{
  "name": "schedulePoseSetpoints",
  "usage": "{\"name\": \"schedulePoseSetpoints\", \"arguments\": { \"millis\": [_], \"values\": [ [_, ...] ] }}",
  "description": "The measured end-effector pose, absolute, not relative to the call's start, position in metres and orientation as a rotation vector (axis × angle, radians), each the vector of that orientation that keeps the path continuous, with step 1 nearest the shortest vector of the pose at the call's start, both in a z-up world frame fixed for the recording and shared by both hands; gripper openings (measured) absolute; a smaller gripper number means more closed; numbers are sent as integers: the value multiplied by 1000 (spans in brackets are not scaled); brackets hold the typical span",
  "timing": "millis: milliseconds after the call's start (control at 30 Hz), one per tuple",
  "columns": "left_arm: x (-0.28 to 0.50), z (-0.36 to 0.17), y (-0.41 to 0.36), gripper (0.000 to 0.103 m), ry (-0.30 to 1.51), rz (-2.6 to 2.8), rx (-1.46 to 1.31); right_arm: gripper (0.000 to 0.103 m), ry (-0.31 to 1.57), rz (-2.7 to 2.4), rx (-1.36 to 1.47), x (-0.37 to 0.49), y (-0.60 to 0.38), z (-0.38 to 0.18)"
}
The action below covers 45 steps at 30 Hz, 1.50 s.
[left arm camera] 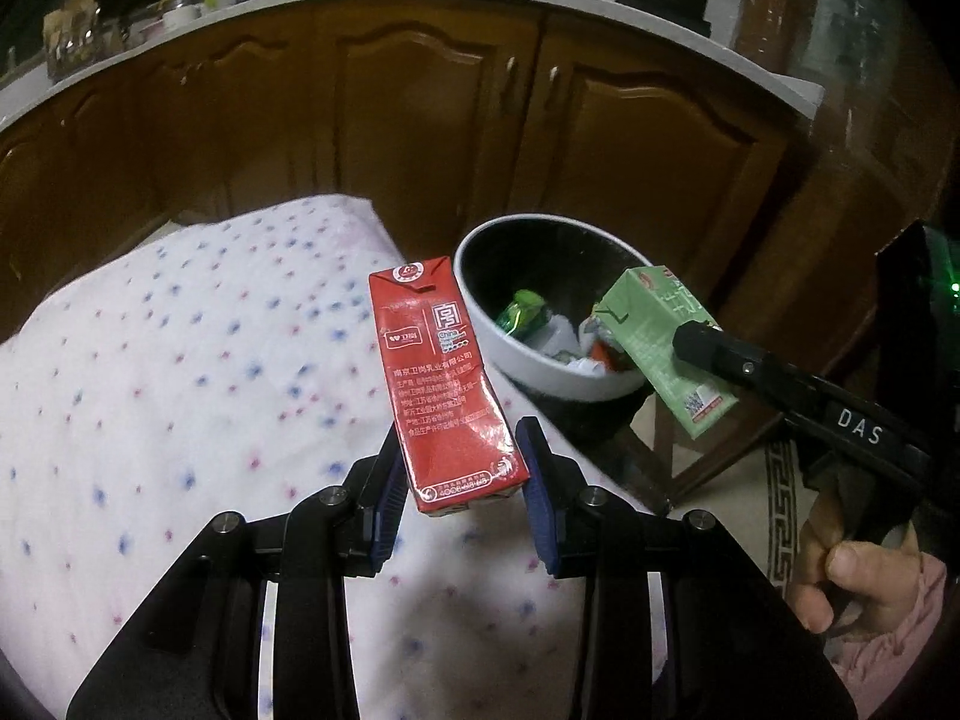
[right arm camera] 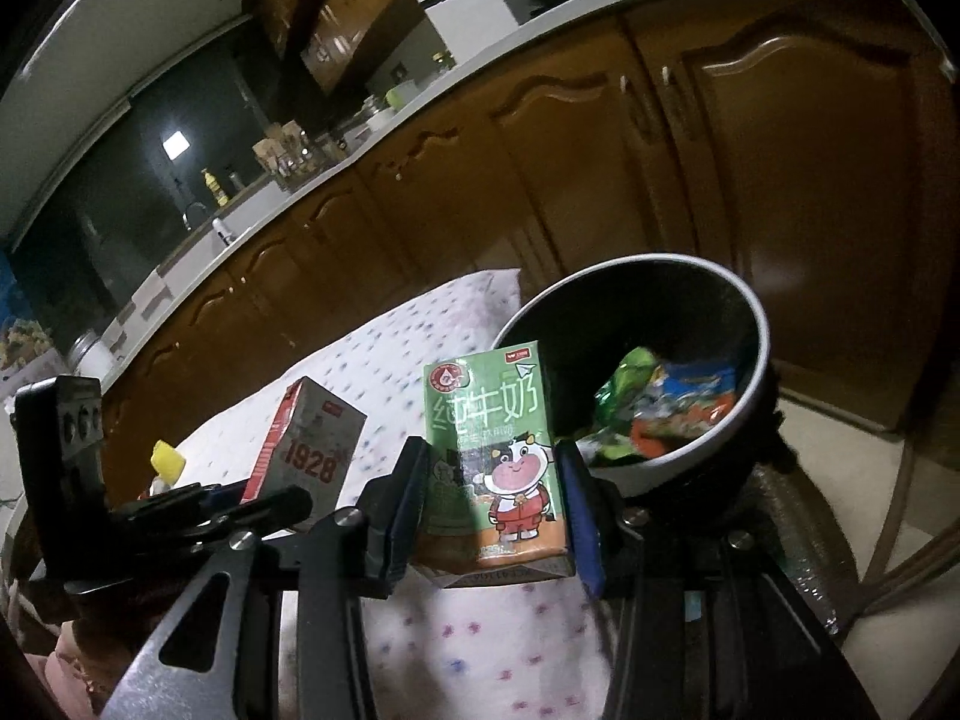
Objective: Collect trash
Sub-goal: 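Carry both milk cartons over the bin and open both tools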
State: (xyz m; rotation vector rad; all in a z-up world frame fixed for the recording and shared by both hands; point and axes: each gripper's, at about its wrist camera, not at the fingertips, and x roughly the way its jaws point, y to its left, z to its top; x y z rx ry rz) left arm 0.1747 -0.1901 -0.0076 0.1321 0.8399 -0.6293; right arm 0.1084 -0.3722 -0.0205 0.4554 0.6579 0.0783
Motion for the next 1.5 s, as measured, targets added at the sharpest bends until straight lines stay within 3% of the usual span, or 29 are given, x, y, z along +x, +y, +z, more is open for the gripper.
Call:
{"name": "schedulePoseSetpoints", "arguments": {
  "millis": [733, 1500],
  "values": [
    [217, 11, -256, 33, 836, -695, 180, 44, 673, -10, 429, 142, -422, -18],
    [254, -16, -311, 33, 937, -722, 261, 44, 752, -29, 436, 182, -440, -34]
  ]
}}
